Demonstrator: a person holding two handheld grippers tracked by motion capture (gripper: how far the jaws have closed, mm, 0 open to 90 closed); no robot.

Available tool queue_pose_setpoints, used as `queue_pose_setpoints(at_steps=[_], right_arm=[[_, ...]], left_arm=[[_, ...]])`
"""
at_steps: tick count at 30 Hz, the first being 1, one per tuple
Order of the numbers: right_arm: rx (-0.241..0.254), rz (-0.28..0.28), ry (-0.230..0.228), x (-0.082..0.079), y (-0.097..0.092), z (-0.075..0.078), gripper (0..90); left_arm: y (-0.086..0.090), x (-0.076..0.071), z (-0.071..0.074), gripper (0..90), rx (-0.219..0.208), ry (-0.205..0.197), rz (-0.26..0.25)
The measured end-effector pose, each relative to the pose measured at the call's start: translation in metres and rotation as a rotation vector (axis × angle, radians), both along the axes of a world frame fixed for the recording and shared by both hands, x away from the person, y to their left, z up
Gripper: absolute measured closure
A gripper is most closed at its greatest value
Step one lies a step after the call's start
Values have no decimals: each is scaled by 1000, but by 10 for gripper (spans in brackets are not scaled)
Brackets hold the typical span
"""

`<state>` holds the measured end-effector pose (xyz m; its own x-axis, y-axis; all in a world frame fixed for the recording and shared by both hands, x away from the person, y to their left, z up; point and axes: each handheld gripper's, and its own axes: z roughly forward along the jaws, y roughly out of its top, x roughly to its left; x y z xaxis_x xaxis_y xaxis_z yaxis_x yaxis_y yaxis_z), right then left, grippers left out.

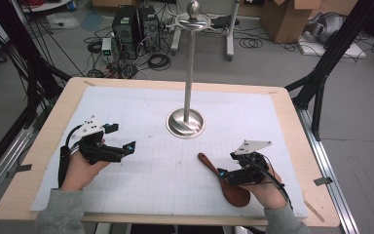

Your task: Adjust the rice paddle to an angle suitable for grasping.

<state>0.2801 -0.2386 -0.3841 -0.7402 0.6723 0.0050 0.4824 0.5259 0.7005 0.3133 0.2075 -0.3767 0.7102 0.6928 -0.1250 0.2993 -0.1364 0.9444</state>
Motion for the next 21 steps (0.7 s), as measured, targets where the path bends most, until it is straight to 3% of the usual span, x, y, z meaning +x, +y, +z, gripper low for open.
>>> queue_pose_setpoints(at_steps=[2,7,21], right_arm=[[-28,5,-10,0,4,-1,102],[-36,18,-2,4,7,-2,24],[-44,19,39,11,8,-7,25]], left_arm=[[1,-1,0,18,5,-1,3],[4,-5,-1,17,5,2,14],[5,-8,-2,18,14,8,13]])
